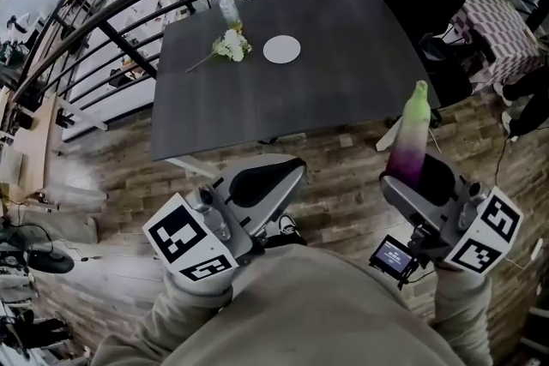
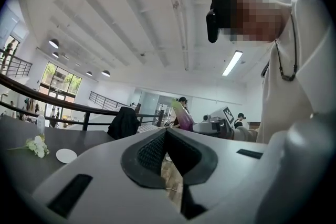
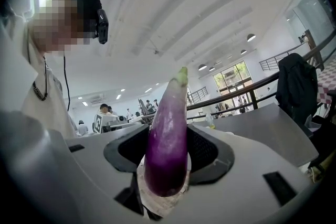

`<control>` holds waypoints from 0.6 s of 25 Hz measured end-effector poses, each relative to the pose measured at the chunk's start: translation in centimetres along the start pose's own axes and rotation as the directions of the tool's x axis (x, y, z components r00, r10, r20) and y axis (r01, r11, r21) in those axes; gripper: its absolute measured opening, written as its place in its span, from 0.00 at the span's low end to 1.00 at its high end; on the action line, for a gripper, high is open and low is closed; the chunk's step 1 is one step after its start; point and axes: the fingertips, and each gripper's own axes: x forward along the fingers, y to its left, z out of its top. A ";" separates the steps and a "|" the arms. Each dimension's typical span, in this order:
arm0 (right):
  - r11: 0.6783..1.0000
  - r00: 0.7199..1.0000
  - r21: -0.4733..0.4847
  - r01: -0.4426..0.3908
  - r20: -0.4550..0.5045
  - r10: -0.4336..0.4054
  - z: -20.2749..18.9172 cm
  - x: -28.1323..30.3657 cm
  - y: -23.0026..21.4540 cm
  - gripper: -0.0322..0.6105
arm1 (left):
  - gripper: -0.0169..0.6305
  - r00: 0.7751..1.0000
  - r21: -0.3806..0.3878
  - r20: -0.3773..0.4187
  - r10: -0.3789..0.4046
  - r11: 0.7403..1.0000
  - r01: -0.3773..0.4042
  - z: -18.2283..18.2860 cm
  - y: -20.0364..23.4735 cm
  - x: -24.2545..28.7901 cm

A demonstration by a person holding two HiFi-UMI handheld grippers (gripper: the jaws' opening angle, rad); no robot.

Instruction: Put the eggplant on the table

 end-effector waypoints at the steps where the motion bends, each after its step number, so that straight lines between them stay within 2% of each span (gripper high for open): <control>1: 1.000 1.000 -0.002 0.004 -0.001 -0.004 0.4 0.9 -0.1 0.41 | 0.03 1.000 0.000 0.002 -0.002 1.000 0.002 0.4 0.9 -0.2; 6: 1.000 1.000 -0.013 0.021 0.003 -0.021 2.3 5.2 -0.7 0.41 | 0.03 1.000 0.003 0.005 -0.008 1.000 0.008 1.8 5.2 -1.4; 15: 0.999 0.999 -0.028 0.044 -0.011 -0.045 3.4 11.4 -1.8 0.41 | 0.03 1.000 -0.017 0.017 -0.004 1.000 0.005 2.4 11.5 -4.1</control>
